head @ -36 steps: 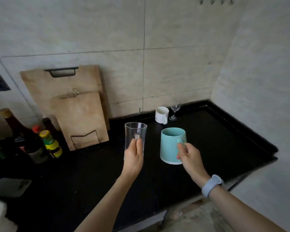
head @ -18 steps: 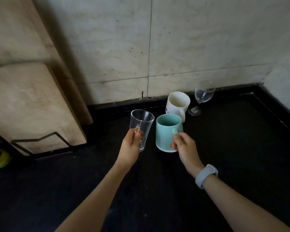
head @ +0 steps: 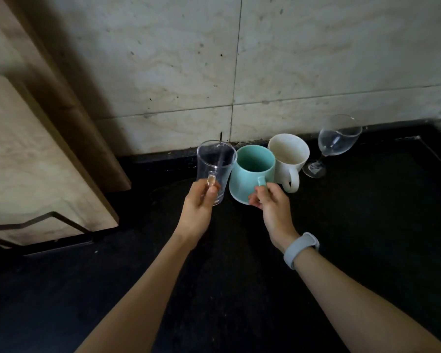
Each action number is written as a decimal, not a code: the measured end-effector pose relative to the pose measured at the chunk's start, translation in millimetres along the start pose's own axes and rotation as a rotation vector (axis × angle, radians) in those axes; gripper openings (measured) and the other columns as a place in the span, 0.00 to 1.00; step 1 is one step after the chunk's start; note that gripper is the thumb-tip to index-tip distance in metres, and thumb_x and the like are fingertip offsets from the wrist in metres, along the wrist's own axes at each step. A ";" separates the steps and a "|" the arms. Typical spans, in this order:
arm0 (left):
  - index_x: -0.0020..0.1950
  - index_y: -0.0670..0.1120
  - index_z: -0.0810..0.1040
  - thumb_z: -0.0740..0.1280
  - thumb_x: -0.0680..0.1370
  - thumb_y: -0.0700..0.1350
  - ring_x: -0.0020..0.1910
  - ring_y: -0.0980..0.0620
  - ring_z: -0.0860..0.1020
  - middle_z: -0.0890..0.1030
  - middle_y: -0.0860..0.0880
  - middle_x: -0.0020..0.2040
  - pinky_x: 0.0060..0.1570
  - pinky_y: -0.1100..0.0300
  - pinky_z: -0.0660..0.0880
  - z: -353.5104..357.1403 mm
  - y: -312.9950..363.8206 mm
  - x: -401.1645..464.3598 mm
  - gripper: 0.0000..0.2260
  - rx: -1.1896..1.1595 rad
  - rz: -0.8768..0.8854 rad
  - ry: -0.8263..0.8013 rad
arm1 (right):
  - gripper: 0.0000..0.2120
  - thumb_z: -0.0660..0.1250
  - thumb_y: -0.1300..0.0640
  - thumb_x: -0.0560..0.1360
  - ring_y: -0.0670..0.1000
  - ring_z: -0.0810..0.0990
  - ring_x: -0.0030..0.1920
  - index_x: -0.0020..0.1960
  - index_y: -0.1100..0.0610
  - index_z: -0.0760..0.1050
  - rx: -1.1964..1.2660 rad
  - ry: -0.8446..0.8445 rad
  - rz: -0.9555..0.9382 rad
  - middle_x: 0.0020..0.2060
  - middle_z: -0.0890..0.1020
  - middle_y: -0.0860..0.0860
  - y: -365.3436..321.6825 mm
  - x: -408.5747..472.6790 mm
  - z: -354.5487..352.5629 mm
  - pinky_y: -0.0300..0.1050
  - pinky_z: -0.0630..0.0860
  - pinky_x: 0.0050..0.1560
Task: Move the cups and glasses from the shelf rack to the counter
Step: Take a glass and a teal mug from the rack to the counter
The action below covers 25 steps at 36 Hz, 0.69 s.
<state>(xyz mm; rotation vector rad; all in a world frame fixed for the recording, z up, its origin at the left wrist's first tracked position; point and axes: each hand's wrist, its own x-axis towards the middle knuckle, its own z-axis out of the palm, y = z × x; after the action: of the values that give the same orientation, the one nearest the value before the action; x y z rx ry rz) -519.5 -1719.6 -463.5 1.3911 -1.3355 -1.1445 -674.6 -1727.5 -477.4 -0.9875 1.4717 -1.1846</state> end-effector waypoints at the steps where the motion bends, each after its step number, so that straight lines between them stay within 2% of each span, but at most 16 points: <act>1: 0.49 0.50 0.74 0.58 0.80 0.43 0.54 0.49 0.73 0.74 0.40 0.56 0.54 0.58 0.71 -1.1 0.0 2.6 0.07 0.010 -0.006 -0.001 | 0.09 0.57 0.61 0.78 0.49 0.78 0.38 0.42 0.54 0.72 0.011 0.002 0.005 0.33 0.77 0.52 0.2 1.8 1.6 0.47 0.77 0.50; 3: 0.50 0.54 0.74 0.58 0.80 0.44 0.54 0.55 0.71 0.72 0.42 0.59 0.54 0.63 0.69 -2.8 -3.0 7.4 0.07 0.038 -0.015 -0.003 | 0.09 0.57 0.61 0.78 0.48 0.79 0.38 0.41 0.54 0.73 0.009 0.005 0.011 0.33 0.78 0.52 0.6 4.8 4.5 0.49 0.77 0.53; 5: 0.53 0.51 0.75 0.58 0.80 0.45 0.55 0.58 0.69 0.71 0.43 0.60 0.53 0.67 0.67 -3.4 -6.9 10.4 0.07 0.076 -0.024 0.005 | 0.10 0.57 0.60 0.78 0.49 0.79 0.41 0.41 0.54 0.73 -0.014 0.009 0.012 0.34 0.79 0.52 1.3 6.5 7.3 0.51 0.76 0.55; 9: 0.55 0.49 0.76 0.58 0.80 0.45 0.59 0.53 0.68 0.71 0.45 0.58 0.58 0.61 0.68 -2.2 -11.5 13.5 0.08 0.097 -0.041 0.044 | 0.10 0.57 0.60 0.77 0.56 0.81 0.47 0.40 0.53 0.73 -0.044 0.036 0.006 0.36 0.81 0.52 1.7 10.1 13.3 0.53 0.76 0.57; 10: 0.55 0.48 0.76 0.58 0.80 0.45 0.58 0.55 0.68 0.71 0.45 0.58 0.57 0.65 0.68 -1.5 -12.8 14.4 0.08 0.115 -0.034 0.048 | 0.09 0.58 0.59 0.77 0.55 0.81 0.48 0.40 0.53 0.73 -0.049 0.040 0.006 0.37 0.82 0.51 1.6 11.2 14.4 0.53 0.76 0.57; 12: 0.55 0.45 0.76 0.59 0.80 0.43 0.53 0.65 0.67 0.71 0.43 0.59 0.51 0.77 0.66 0.3 -16.6 15.9 0.09 0.175 -0.012 0.048 | 0.09 0.58 0.59 0.77 0.53 0.81 0.47 0.40 0.52 0.74 -0.053 0.045 0.009 0.37 0.83 0.50 1.9 13.7 16.5 0.53 0.76 0.57; 14: 0.55 0.43 0.76 0.59 0.79 0.43 0.48 0.73 0.66 0.71 0.41 0.60 0.47 0.81 0.64 2.1 -19.3 17.4 0.09 0.209 -0.005 0.039 | 0.09 0.59 0.60 0.76 0.51 0.81 0.47 0.39 0.52 0.74 -0.059 0.055 0.013 0.38 0.83 0.50 1.1 16.4 18.1 0.54 0.76 0.58; 16: 0.55 0.43 0.75 0.59 0.79 0.43 0.48 0.71 0.66 0.69 0.42 0.60 0.51 0.76 0.65 2.5 -18.7 18.5 0.08 0.219 -0.016 0.020 | 0.11 0.59 0.60 0.76 0.52 0.81 0.48 0.38 0.50 0.75 -0.074 0.070 0.017 0.39 0.83 0.52 -0.3 19.2 19.3 0.56 0.76 0.59; 18: 0.55 0.43 0.75 0.59 0.80 0.43 0.50 0.63 0.69 0.68 0.44 0.60 0.57 0.65 0.67 0.4 -15.8 19.6 0.08 0.222 -0.031 0.002 | 0.13 0.60 0.59 0.76 0.53 0.81 0.49 0.35 0.49 0.76 -0.094 0.087 0.017 0.41 0.84 0.54 -1.8 21.4 20.4 0.58 0.75 0.59; 22: 0.54 0.43 0.75 0.58 0.80 0.43 0.54 0.55 0.70 0.69 0.44 0.60 0.57 0.60 0.68 -8.1 -11.8 24.0 0.08 0.268 -0.036 -0.024 | 0.13 0.62 0.59 0.75 0.55 0.80 0.48 0.34 0.50 0.77 -0.089 0.141 0.056 0.40 0.83 0.54 -1.1 22.5 24.1 0.60 0.75 0.58; 25: 0.51 0.43 0.75 0.58 0.80 0.43 0.55 0.51 0.71 0.70 0.43 0.59 0.60 0.54 0.71 -12.9 -10.0 28.4 0.07 0.310 -0.044 -0.050 | 0.11 0.64 0.58 0.73 0.61 0.78 0.41 0.35 0.64 0.76 -0.085 0.190 0.076 0.37 0.79 0.63 3.0 18.8 22.6 0.65 0.76 0.53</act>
<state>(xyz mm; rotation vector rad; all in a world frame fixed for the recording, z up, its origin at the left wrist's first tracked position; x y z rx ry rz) -504.8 -1747.6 -472.0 1.6279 -1.5751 -1.0368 -656.3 -1749.3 -485.3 -0.8867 1.7063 -1.1947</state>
